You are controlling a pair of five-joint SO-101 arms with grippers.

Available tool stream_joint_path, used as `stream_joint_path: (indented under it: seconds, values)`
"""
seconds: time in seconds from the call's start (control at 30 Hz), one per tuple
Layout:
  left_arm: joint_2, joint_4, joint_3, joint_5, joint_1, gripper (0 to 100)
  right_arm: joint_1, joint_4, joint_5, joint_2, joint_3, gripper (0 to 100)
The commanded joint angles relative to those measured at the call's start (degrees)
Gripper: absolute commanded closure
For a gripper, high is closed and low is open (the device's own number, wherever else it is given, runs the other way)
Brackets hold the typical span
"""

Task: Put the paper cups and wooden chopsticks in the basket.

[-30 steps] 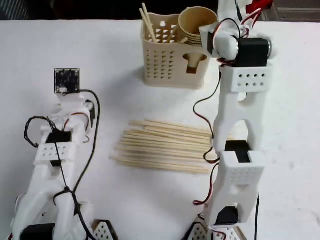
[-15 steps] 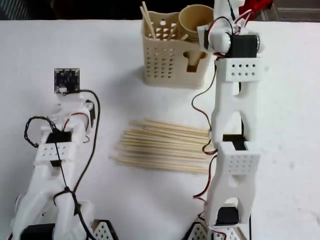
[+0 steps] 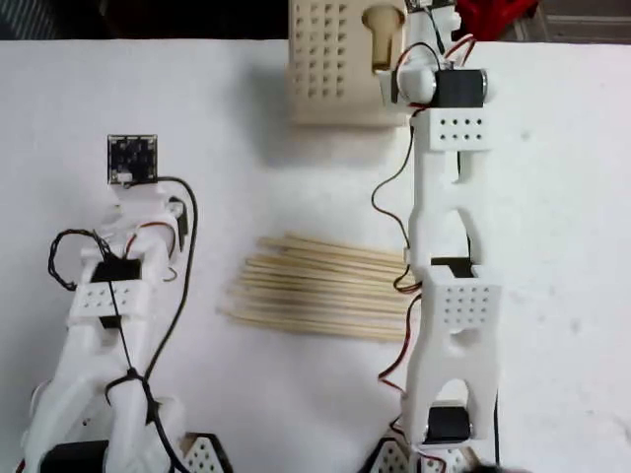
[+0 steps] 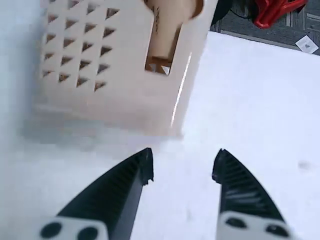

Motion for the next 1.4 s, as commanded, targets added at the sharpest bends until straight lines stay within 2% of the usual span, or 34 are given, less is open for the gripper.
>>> stream_joint_path:
  seconds: [0.0,0.1,0.13,0.23,0.37,0.53,0.77,0.87,1.0,1.13,1.23,1.37]
  values:
    - [-1.9,-1.3,-0.4,-0.6,-0.4,89,-1.9,-8.0,0.0,4.9,4.1,79.3]
    - [-1.9,-1.0,-0.3,-0.6,0.1,89,-4.2,-31.5,4.0,18.1,11.6,80.4]
    - [-1.9,-0.9,-0.3,-0.6,0.2,89,-4.4,-33.2,6.9,21.2,11.0,82.9]
    - [-1.9,-1.0,-0.3,-0.6,0.2,89,-4.3,-25.7,9.3,24.8,5.6,91.4]
    - [-1.9,-0.9,-0.3,-0.6,1.2,89,-4.0,-16.0,9.1,26.1,-2.5,91.0]
    - [-1.9,-1.1,-0.3,-0.6,1.2,89,-4.1,-10.4,9.1,28.4,-6.9,91.5]
    - [-1.9,-1.0,-0.3,-0.6,1.2,89,-1.0,9.5,1.3,28.0,-26.5,96.3]
    - [-1.9,-1.1,-0.3,-0.6,1.2,89,0.7,15.0,1.1,23.1,-24.8,96.7]
    - [-1.9,-1.1,-0.3,-0.6,1.2,89,4.2,14.9,-0.1,18.7,-25.7,96.7]
    - [-1.9,-1.0,-0.3,-0.6,1.2,89,5.3,15.2,-0.9,10.4,-20.3,96.4]
    - [-1.9,-1.1,-0.3,-0.6,1.3,89,6.5,15.2,-0.9,2.6,-11.4,96.4]
    - [-1.9,-0.9,-0.3,-0.6,2.1,89,7.4,15.2,-0.8,-13.3,8.3,96.0]
